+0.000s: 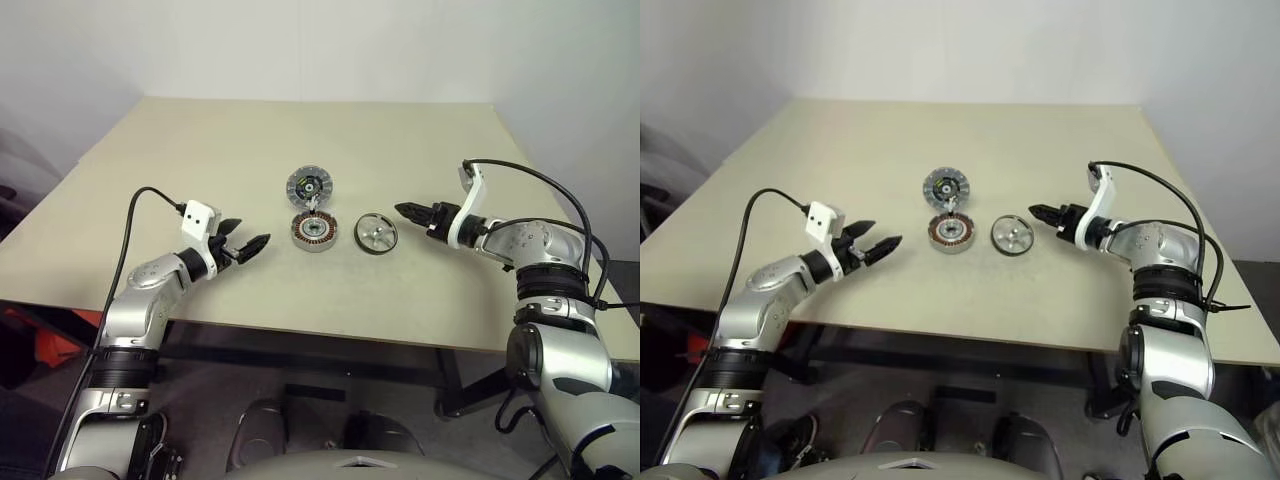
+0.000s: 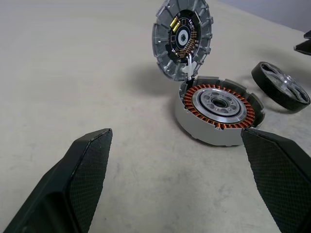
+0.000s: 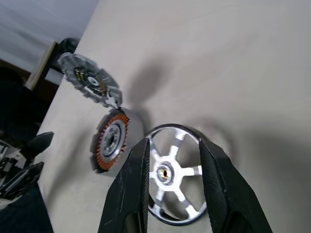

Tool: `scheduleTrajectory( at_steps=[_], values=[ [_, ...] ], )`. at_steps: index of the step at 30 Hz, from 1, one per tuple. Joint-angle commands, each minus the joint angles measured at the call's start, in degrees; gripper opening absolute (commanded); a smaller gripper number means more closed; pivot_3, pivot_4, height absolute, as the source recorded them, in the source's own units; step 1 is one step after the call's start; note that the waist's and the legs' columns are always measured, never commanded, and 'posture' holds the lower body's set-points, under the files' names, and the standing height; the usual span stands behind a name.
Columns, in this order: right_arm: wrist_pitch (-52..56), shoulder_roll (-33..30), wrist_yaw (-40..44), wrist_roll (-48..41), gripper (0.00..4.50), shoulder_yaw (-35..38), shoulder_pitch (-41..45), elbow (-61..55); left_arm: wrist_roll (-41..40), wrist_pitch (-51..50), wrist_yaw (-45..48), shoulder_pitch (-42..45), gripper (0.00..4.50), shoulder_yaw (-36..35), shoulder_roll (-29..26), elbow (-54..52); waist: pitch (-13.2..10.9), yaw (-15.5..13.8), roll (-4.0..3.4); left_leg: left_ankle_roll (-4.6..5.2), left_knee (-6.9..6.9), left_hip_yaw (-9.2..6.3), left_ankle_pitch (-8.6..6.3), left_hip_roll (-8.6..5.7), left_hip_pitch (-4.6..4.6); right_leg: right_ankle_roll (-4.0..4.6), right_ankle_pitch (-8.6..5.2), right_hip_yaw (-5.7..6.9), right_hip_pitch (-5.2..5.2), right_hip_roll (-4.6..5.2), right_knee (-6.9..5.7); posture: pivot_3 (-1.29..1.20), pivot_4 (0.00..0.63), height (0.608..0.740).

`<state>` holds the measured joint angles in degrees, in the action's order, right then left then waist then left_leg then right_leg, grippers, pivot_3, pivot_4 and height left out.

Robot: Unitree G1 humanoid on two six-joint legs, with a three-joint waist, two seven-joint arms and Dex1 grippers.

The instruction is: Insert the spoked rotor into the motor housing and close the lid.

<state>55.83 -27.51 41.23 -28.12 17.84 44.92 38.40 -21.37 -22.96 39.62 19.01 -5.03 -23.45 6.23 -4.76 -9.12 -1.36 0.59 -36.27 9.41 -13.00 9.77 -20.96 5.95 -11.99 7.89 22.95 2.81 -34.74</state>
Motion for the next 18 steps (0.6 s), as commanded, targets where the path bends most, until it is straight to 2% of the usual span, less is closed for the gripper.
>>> scheduleTrajectory(
  at_steps=[1, 18],
  values=[
    [-0.99, -0.14, 0.26, -0.21, 1.80, 0.11, -1.16, 0.17, -0.18, 0.96, 0.16, 0.92, 4.50, -0.71, -0.44, -1.08, 0.00, 0.01, 0.00, 0.00, 0.00, 0.00, 0.00, 0.00, 0.00, 0.00, 0.00, 0.00, 0.00, 0.00, 0.00, 0.00, 0.000, 0.740],
    [-0.60, 4.72, -2.10, -2.40, 1.80, 1.23, -1.53, -0.37, 0.01, 0.95, 0.37, 1.60, 4.50, -0.84, -0.80, -0.49, 0.01, 0.12, -0.02, 0.00, 0.00, 0.00, 0.00, 0.00, 0.00, 0.00, 0.00, 0.00, 0.01, 0.00, 0.00, 0.00, 0.000, 0.740]
  ],
)
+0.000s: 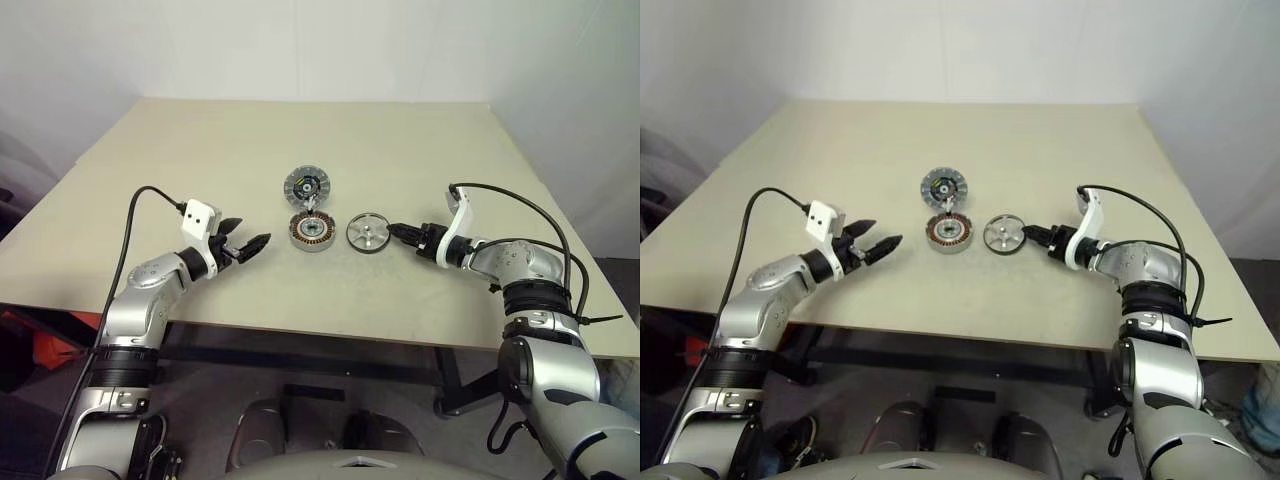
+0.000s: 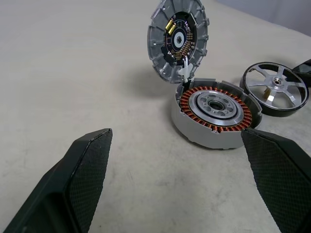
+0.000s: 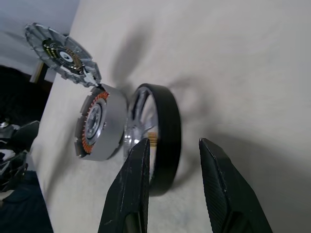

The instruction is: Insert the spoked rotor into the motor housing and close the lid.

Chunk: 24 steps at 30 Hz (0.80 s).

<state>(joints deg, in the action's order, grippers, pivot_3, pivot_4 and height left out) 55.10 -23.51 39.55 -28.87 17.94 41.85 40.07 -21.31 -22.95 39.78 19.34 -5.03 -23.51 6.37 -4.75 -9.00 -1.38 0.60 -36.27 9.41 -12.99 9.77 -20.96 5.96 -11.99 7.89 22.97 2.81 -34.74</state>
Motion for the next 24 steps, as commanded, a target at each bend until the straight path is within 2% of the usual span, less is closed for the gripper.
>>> scheduleTrajectory(
  at_steps=[1, 6, 12, 19, 24],
  values=[
    [0.09, 1.03, -0.59, -1.72, 1.80, 1.06, 1.46, -2.06, -0.06, 0.95, 0.19, 1.30, 4.50, -0.85, -0.73, -0.61, 0.00, 0.01, 0.00, 0.00, 0.00, 0.00, 0.00, 0.00, 0.00, 0.00, 0.00, 0.00, 0.00, 0.00, 0.00, 0.00, 0.000, 0.740],
    [0.28, 2.76, -1.67, -2.33, 1.80, 1.22, 1.37, -2.39, -0.04, 1.02, 0.10, 1.15, 4.50, -0.94, -0.77, -0.67, 0.00, 0.04, 0.00, -0.02, 0.00, 0.00, 0.00, 0.01, 0.00, 0.00, 0.00, 0.00, 0.00, 0.00, -0.01, 0.00, 0.000, 0.740],
    [0.86, 2.46, -1.98, -3.13, 0.38, 1.15, 1.54, -3.13, 0.04, 1.17, 0.05, 1.13, 4.50, -1.09, -0.93, -0.54, 0.05, 0.03, 0.00, -0.03, 0.00, 0.00, -0.01, 0.01, 0.08, 0.00, 0.00, 0.00, -0.08, 0.00, -0.01, 0.00, 0.000, 0.740],
    [4.16, 3.47, -6.10, -6.86, 0.36, 5.55, 4.11, -2.41, 0.15, 1.49, 0.15, 1.42, 4.50, -0.81, -0.79, -0.09, 0.06, -0.08, 0.00, -0.14, 0.00, 0.00, -0.03, 0.00, 0.23, -0.01, 0.01, 0.00, -0.23, 0.01, 0.00, 0.00, 0.000, 0.740],
    [10.51, 6.52, -13.42, -11.22, 0.36, 11.76, 7.15, -2.55, 0.22, 1.64, 0.25, 1.72, 4.50, -0.61, -0.73, 0.11, 0.06, 0.32, 0.00, -0.21, 0.08, 0.01, 0.01, 0.01, 0.22, -0.01, 0.01, 0.00, -0.16, 0.00, 0.00, 0.00, 0.000, 0.740]
  ],
)
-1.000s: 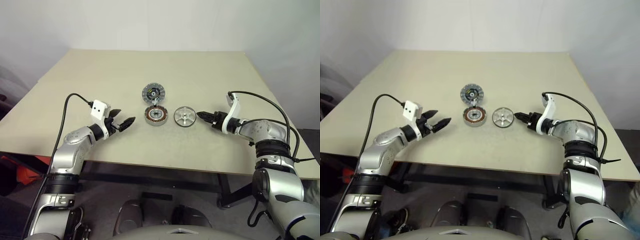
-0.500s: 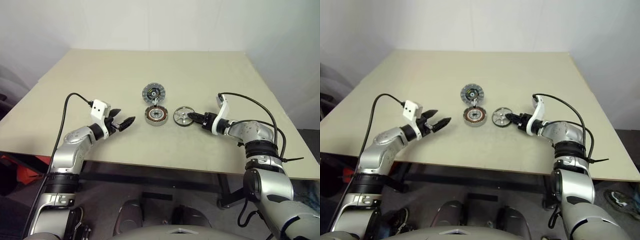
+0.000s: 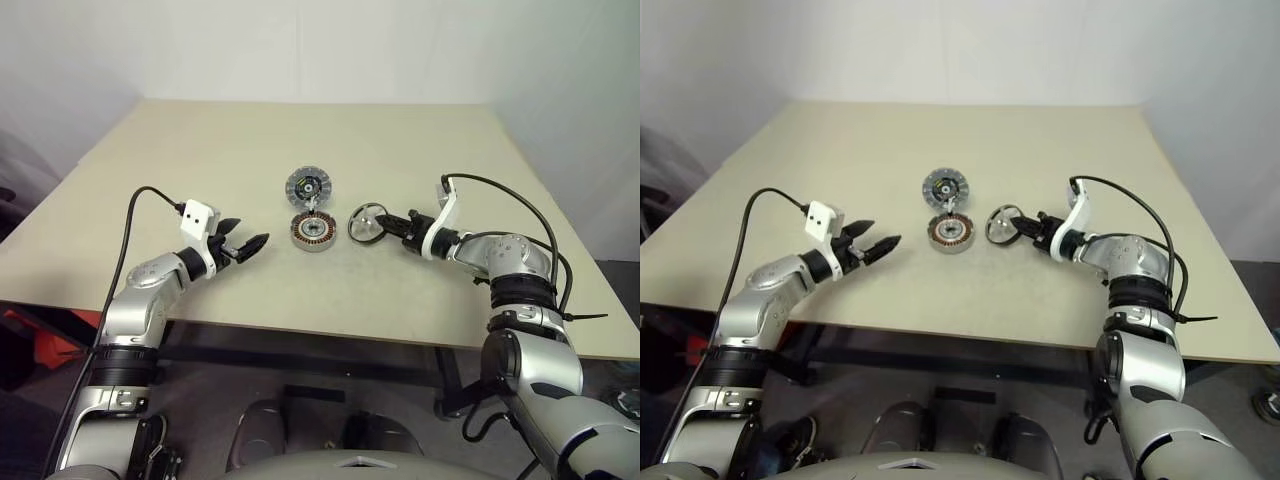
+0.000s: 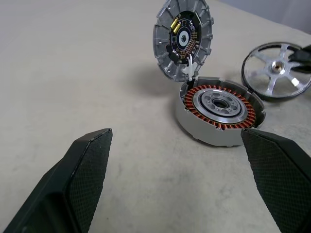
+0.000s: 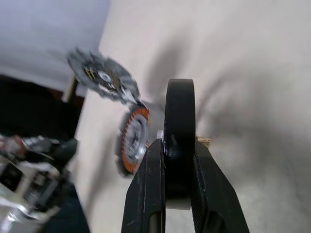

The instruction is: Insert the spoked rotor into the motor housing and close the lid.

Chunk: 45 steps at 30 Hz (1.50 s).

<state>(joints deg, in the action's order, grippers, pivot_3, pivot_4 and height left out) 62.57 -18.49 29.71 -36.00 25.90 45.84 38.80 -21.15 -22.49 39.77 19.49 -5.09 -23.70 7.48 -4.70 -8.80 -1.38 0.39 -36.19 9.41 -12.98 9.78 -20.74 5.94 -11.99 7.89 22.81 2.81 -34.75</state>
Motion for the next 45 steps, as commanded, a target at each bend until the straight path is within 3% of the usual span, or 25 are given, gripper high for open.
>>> scheduleTrajectory(
  at_steps=[1, 10, 18, 29, 45],
  values=[
    [4.61, 2.75, -6.48, -5.22, 0.36, 5.89, 4.08, -0.96, 0.10, 1.21, 0.29, 1.62, 4.50, -0.52, -0.55, -0.94, 0.00, 0.14, 0.00, -0.02, 0.03, 0.00, 0.01, 0.00, -0.01, 0.00, 0.00, 0.00, 0.03, 0.00, 0.00, 0.00, 0.000, 0.740],
    [13.95, 13.69, -22.06, -10.91, 0.36, 13.71, 5.28, -5.58, 0.31, 1.36, 0.26, 1.32, 4.50, -0.58, -0.77, -0.85, 0.01, 0.13, -0.03, -0.14, 0.17, 0.01, 0.07, 0.00, -0.11, 0.04, -0.01, -0.01, 0.20, -0.01, -0.01, 0.00, 0.000, 0.740],
    [11.19, 19.76, -25.89, -11.78, 0.36, 13.44, 5.91, -7.27, 0.10, 0.84, -0.12, -0.09, 4.50, -0.90, -1.21, -2.57, 0.02, 0.19, -0.03, -0.19, 0.18, 0.01, 0.08, -0.01, -0.06, 0.02, 0.00, -0.03, 0.17, 0.00, -0.02, 0.00, 0.000, 0.740],
    [-0.64, 17.94, -22.84, -8.73, 0.36, 10.16, 8.60, 3.47, 0.06, 0.57, -0.21, 0.02, 4.50, -0.85, -1.38, -2.76, 0.02, 0.23, -0.02, -0.25, 0.26, 0.01, 0.11, -0.02, -0.04, 0.01, 0.00, -0.03, 0.17, 0.00, -0.01, 0.00, 0.000, 0.740],
    [-2.33, 18.81, -22.71, -9.23, 0.36, 8.84, 7.40, 4.50, 0.11, 0.64, -0.26, 0.37, 4.50, -0.65, -1.41, -2.48, 0.02, 0.29, -0.02, -0.26, 0.28, 0.02, 0.12, -0.02, -0.03, 0.02, 0.00, -0.04, 0.18, 0.00, -0.02, 0.00, 0.000, 0.740]
  ],
)
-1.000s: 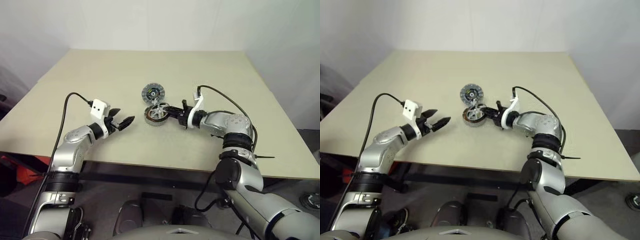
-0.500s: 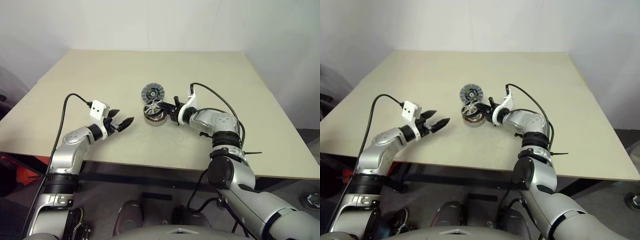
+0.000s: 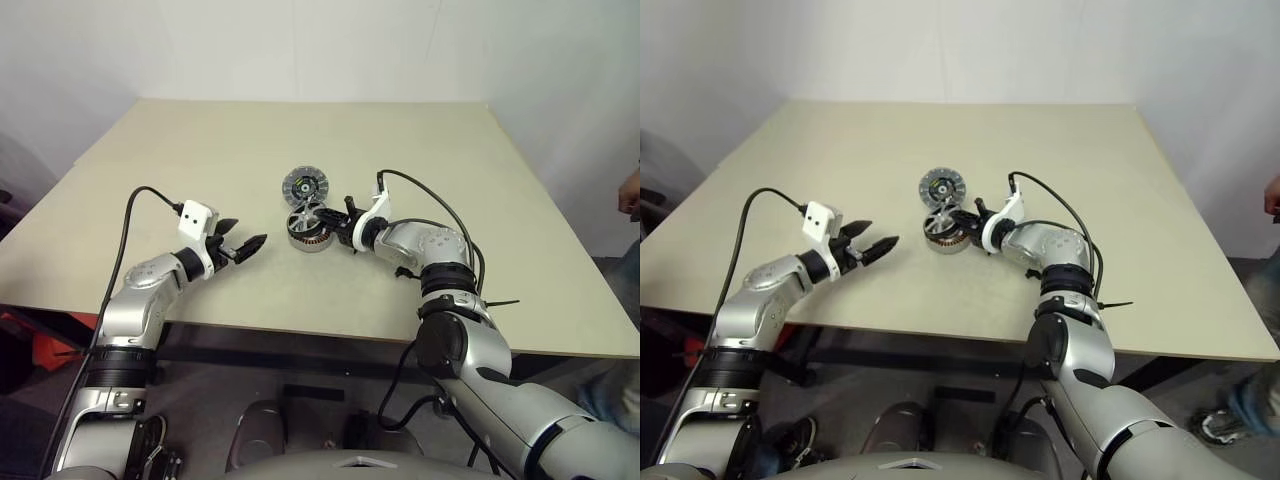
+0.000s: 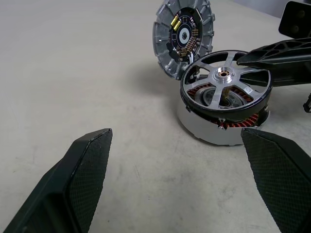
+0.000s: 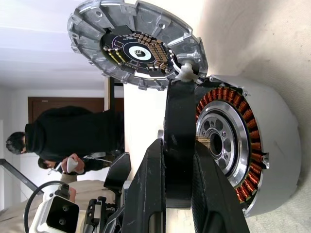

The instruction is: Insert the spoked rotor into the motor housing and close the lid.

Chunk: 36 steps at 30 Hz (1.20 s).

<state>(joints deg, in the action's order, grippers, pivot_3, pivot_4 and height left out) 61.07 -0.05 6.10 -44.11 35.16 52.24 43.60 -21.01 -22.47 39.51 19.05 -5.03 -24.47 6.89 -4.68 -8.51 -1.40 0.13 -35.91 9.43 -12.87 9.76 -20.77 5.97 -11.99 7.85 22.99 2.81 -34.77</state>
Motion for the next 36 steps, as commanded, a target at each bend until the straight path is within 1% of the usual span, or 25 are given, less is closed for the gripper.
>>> scheduleTrajectory(
  at_steps=[1, 8, 9, 12, 13, 15, 21, 24, 27, 31, 34, 36],
  values=[
    [-1.16, 0.48, 0.94, -1.00, 0.36, -0.52, 0.87, -0.26, -0.03, 0.62, -0.02, 0.82, 4.50, -0.72, -0.64, -1.89, 0.00, 0.00, 0.00, 0.00, 0.00, 0.00, 0.00, 0.00, 0.00, 0.00, 0.00, 0.00, 0.00, 0.00, 0.00, 0.00, 0.000, 0.740],
    [-2.37, 0.63, 0.54, -0.33, 0.36, -1.47, 0.29, -0.18, 0.08, 0.75, -0.24, 0.74, 4.50, -0.82, -0.68, -1.90, 0.00, 0.04, 0.00, -0.03, 0.00, 0.01, 0.02, 0.00, 0.05, 0.00, 0.00, -0.01, -0.03, 0.00, -0.01, 0.00, 0.000, 0.740],
    [-2.48, 0.51, 0.67, -0.27, 1.08, -1.72, 0.28, -0.33, 0.10, 0.77, -0.27, 0.73, 4.50, -0.83, -0.68, -1.90, 0.00, 0.05, 0.00, -0.03, 0.00, 0.00, 0.02, 0.00, 0.06, 0.00, 0.00, -0.01, -0.04, 0.00, -0.01, 0.00, 0.000, 0.740],
    [-3.06, 0.21, 1.33, 0.16, 1.99, -2.86, 0.22, -1.52, 0.11, 0.82, -0.31, 0.68, 4.50, -0.87, -0.71, -1.92, 0.00, 0.06, 0.00, -0.04, 0.00, 0.01, 0.02, 0.00, 0.07, 0.00, 0.00, -0.01, -0.05, 0.00, -0.02, 0.00, 0.000, 0.740],
    [-3.32, 0.15, 1.36, 0.27, 2.39, -3.13, 0.21, -1.93, 0.09, 0.83, -0.32, 0.68, 4.50, -0.88, -0.71, -1.93, 0.00, 0.06, 0.00, -0.03, 0.00, 0.01, 0.02, 0.00, 0.07, 0.00, 0.00, -0.01, -0.05, 0.00, -0.02, 0.00, 0.000, 0.740],
    [-3.48, -0.07, 1.70, 0.44, 3.02, -3.67, 0.09, -2.51, 0.08, 0.87, -0.36, 0.69, 4.50, -0.87, -0.69, -1.90, 0.01, 0.05, 0.01, -0.03, 0.01, 0.00, 0.02, 0.00, 0.08, 0.00, 0.00, -0.02, -0.06, 0.00, -0.01, 0.00, 0.000, 0.740],
    [-4.58, -0.66, 3.76, 1.05, 3.02, -5.76, -1.04, -5.01, 0.12, 0.94, -0.37, 0.85, 4.50, -0.68, -0.51, -1.68, 0.01, 0.00, 0.01, -0.03, 0.01, 0.01, 0.02, 0.00, 0.10, 0.00, 0.00, -0.02, -0.09, 0.00, -0.01, 0.00, 0.000, 0.740],
    [-4.69, -1.29, 5.92, 0.97, 3.02, -7.49, -2.06, -8.48, 0.13, 0.98, -0.33, 0.90, 4.50, -0.61, -0.46, -1.62, 0.01, -0.02, 0.01, -0.03, 0.01, 0.00, 0.02, -0.01, 0.09, 0.00, 0.00, -0.02, -0.08, 0.00, -0.01, 0.00, 0.000, 0.740],
    [-5.64, -2.07, 7.18, 1.47, 3.02, -9.22, -3.07, -11.38, 0.15, 0.98, -0.28, 0.98, 4.50, -0.52, -0.41, -1.53, 0.01, -0.04, 0.01, -0.02, 0.01, 0.00, 0.02, -0.01, 0.06, 0.00, 0.00, -0.02, -0.07, 0.00, 0.00, 0.00, 0.000, 0.740],
    [-8.45, -3.27, 8.64, 3.27, 3.02, -11.32, -4.06, -12.40, 0.21, 0.99, -0.17, 1.32, 4.50, -0.39, -0.39, -1.22, 0.01, -0.03, 0.01, -0.02, 0.01, 0.00, 0.02, -0.01, 0.06, 0.00, 0.00, -0.02, -0.06, 0.00, 0.00, 0.00, 0.000, 0.740],
    [-11.42, -4.38, 11.41, 5.46, 3.02, -14.26, -4.64, -14.16, 0.31, 1.08, -0.04, 1.59, 4.50, -0.26, -0.34, -0.86, 0.01, -0.02, 0.02, -0.02, 0.01, 0.00, 0.02, -0.01, 0.09, -0.01, 0.00, -0.02, -0.08, 0.00, 0.00, 0.00, 0.000, 0.740],
    [-13.94, -5.23, 14.20, 7.92, 3.02, -17.80, -5.30, -15.98, 0.37, 1.12, 0.03, 1.65, 4.50, -0.16, -0.31, -0.73, 0.01, -0.03, 0.02, -0.02, 0.01, 0.00, 0.02, -0.01, 0.09, -0.01, 0.00, -0.02, -0.08, 0.00, 0.00, 0.00, 0.000, 0.740]
  ],
)
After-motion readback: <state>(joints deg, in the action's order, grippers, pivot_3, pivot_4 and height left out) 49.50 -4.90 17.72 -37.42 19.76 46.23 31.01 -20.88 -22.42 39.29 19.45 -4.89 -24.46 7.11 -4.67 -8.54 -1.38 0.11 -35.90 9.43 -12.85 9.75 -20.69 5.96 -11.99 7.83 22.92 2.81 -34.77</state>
